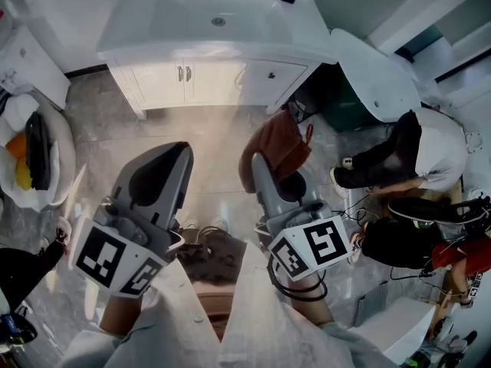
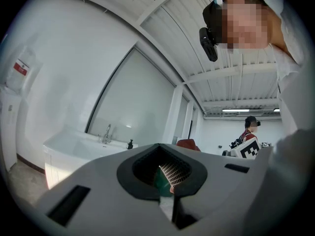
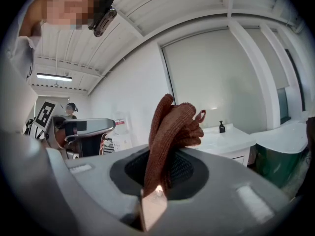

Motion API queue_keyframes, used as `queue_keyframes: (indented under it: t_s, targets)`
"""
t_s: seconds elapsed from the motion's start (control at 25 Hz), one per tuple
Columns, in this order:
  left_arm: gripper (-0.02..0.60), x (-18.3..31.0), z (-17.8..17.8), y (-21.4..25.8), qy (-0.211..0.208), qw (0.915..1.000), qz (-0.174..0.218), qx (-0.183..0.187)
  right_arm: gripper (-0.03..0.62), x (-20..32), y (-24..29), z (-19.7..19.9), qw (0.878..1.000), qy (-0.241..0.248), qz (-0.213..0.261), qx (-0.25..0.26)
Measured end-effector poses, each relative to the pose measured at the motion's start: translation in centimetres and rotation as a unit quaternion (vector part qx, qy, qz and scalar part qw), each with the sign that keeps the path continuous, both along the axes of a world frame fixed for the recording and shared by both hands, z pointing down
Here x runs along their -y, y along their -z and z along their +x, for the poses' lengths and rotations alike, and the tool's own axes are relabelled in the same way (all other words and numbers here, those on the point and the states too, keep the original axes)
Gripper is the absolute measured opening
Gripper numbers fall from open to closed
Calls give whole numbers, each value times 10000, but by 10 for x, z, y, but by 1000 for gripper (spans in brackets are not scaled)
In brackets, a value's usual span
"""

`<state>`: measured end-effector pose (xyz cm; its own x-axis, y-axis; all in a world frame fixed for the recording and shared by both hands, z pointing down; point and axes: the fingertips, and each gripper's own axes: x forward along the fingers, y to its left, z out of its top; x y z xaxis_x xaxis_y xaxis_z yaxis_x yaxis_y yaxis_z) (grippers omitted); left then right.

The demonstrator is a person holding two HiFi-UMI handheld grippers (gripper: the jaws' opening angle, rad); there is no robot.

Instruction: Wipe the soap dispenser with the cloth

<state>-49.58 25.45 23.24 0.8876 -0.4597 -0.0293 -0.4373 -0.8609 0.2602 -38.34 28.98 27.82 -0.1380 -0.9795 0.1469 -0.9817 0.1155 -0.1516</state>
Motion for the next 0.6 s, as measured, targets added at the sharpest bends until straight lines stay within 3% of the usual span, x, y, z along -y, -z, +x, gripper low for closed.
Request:
queue_keyframes:
  t_s: [0.6]
  targets:
    - [3,-2,-23,-9,-622,9980,-56,-135,55,-18,0,-20,9972,-719,-3,-181]
